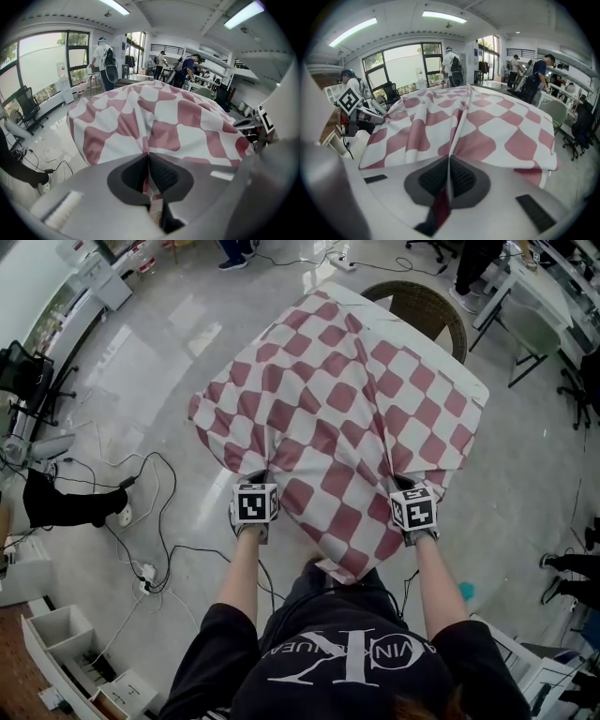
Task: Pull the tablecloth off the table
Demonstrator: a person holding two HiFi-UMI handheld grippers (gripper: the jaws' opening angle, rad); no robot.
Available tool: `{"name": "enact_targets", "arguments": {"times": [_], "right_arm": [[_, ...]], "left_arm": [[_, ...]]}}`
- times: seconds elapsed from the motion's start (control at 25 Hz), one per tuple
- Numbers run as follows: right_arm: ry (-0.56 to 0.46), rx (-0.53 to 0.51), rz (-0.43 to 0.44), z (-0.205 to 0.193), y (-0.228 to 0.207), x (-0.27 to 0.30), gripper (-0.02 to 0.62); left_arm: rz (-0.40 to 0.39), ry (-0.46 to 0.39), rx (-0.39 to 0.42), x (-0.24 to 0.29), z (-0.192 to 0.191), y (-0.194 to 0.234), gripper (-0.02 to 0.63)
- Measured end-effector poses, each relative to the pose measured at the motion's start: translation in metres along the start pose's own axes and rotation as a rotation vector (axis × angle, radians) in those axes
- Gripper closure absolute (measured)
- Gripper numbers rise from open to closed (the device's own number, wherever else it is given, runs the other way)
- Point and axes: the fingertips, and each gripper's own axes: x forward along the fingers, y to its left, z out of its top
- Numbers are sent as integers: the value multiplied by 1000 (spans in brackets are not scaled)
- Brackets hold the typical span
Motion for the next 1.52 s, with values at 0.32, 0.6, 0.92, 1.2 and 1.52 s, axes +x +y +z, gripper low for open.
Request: {"name": "enact_targets", "arguments": {"times": [0.32,0.6,0.92,1.2,1.52], "right_arm": [[-78,34,-34,-20,32,-42,581],[-146,37,-53,-30,66,-71,581],[-200,40,-37,-51,95,-107,581],[-222,58,-27,-71,106,-128,581],[-241,59,20,-103,143,-161,581]], "left_arm": [[-26,-69,48,-40,-21,5,592],[-54,-133,69,-71,-26,6,592],[-54,-173,44,-105,-49,9,592],[-35,-191,10,-130,-78,9,592],[-32,-191,0,-164,-121,-12,592]]}}
